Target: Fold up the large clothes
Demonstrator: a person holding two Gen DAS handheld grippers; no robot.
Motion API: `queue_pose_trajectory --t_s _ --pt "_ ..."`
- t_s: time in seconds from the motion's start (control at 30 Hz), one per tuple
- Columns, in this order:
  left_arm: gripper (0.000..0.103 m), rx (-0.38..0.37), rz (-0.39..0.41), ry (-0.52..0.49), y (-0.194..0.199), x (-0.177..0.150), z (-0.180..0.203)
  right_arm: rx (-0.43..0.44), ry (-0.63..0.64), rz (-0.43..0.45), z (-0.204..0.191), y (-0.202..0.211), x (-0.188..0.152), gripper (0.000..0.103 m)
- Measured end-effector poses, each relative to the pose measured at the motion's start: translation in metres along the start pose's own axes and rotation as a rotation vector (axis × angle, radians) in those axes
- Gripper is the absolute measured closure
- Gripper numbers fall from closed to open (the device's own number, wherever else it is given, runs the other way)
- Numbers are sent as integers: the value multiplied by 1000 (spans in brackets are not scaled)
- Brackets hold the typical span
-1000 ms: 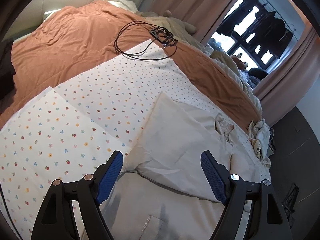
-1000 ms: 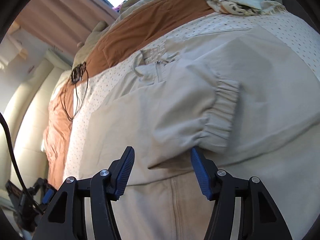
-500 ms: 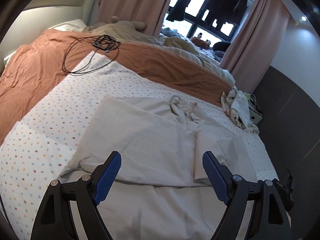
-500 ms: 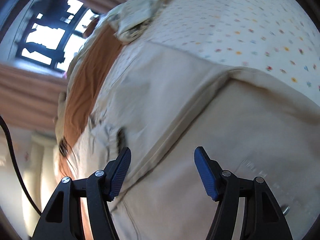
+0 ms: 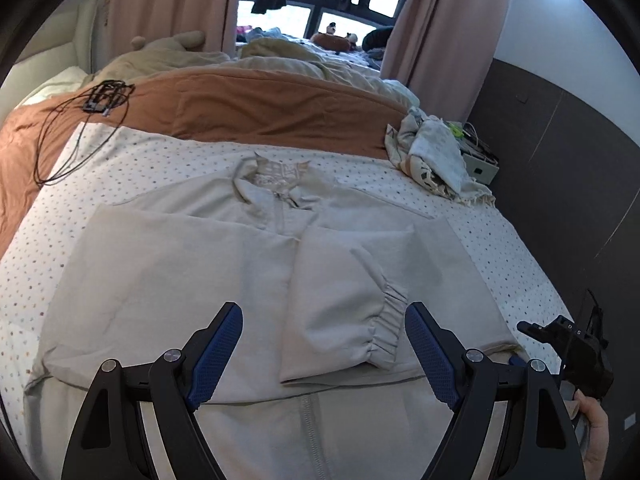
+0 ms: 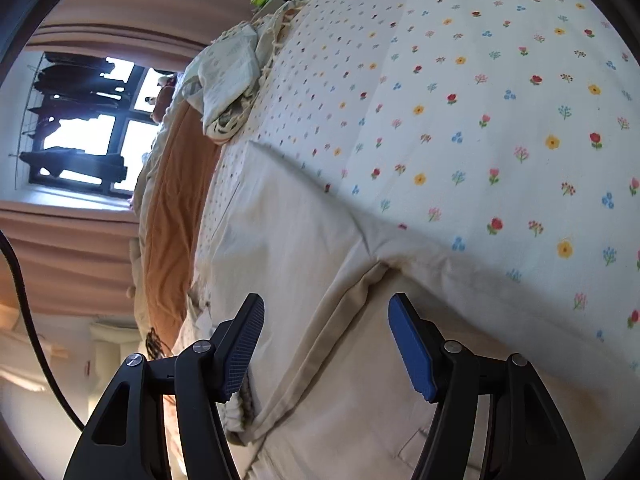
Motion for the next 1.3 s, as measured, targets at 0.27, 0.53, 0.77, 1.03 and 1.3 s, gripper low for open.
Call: queue_pose_trajectory --t_s 0.27,0.53,0.77,1.03,1.3 --pt "19 69 -127 -123 -77 -10 51 18 -10 -27 0 -13 5 39" --pt "29 192 -205 -194 -126 -30 45 31 -28 -33 2 -17 8 39" --pt "53 235 -164 -142 -109 -18 14 36 -32 -36 1 -19 8 39" --pt "52 331 -150 10 -75 -11 -66 55 -48 -38 2 -22 10 39" --pt "52 407 -101 79 -47 -4 -117 56 -49 -37 3 -24 11 39"
Point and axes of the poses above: each gripper's, at about its wrist camera, not at the fingertips, and y roughly against the way its jaws point, z to its right, x to its top, the point moved 9 cm from there along -y, roughly the way its jaws point, and after that the axes turned 12 degrees about -z, right-handed, at the moved point
